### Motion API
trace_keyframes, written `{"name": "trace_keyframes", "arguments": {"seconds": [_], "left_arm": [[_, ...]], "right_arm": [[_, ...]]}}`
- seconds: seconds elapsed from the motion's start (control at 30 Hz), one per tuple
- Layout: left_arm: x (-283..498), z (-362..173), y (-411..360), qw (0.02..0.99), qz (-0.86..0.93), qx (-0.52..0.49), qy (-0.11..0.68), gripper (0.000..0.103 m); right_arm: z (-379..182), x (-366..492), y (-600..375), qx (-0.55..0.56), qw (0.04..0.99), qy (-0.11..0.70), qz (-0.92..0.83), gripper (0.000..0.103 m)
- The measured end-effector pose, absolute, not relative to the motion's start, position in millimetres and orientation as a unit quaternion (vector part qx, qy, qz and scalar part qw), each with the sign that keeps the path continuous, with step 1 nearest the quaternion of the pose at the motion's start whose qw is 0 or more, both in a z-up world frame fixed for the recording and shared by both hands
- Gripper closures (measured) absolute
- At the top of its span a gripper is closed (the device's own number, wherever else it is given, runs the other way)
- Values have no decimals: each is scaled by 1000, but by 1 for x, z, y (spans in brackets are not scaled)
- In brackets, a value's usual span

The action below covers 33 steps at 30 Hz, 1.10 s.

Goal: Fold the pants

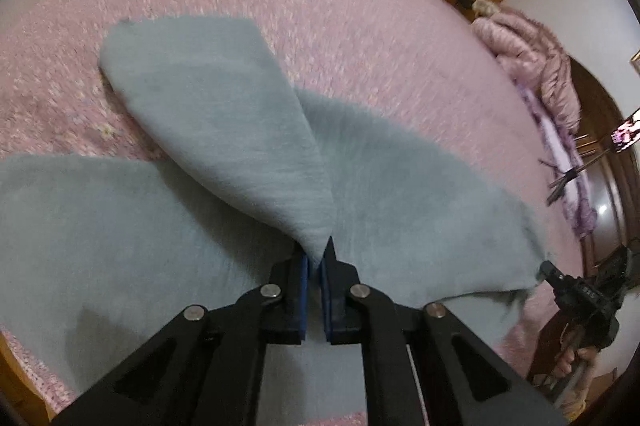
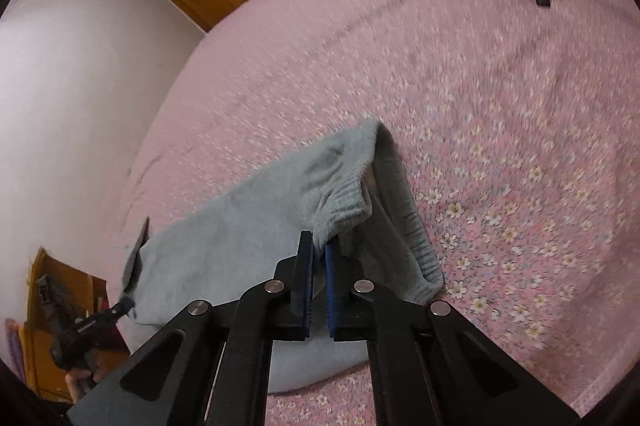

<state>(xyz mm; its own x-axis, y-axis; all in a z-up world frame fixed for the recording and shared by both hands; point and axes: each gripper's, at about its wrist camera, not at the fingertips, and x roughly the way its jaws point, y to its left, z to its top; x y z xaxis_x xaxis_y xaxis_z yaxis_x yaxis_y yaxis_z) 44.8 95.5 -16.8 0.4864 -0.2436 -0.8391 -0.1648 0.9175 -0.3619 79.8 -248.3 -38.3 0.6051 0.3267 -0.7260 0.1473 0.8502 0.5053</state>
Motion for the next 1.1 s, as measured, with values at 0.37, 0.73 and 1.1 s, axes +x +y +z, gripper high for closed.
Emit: {"name": "trace_keyframes", "arguments": {"seconds": [0.37, 0.73, 1.1], "left_arm": [[-12, 10, 97, 831, -65, -200, 515, 98], [-12, -49, 88, 771, -67, -183, 606, 95], [-22, -30, 113, 793, -32, -165, 586, 60]], "right_arm": [[-41, 35, -252, 220, 854, 471, 29, 97], [-90, 41, -245, 153, 838, 524, -19, 95], [-35, 26, -246, 139, 853, 502, -25, 84]]}}
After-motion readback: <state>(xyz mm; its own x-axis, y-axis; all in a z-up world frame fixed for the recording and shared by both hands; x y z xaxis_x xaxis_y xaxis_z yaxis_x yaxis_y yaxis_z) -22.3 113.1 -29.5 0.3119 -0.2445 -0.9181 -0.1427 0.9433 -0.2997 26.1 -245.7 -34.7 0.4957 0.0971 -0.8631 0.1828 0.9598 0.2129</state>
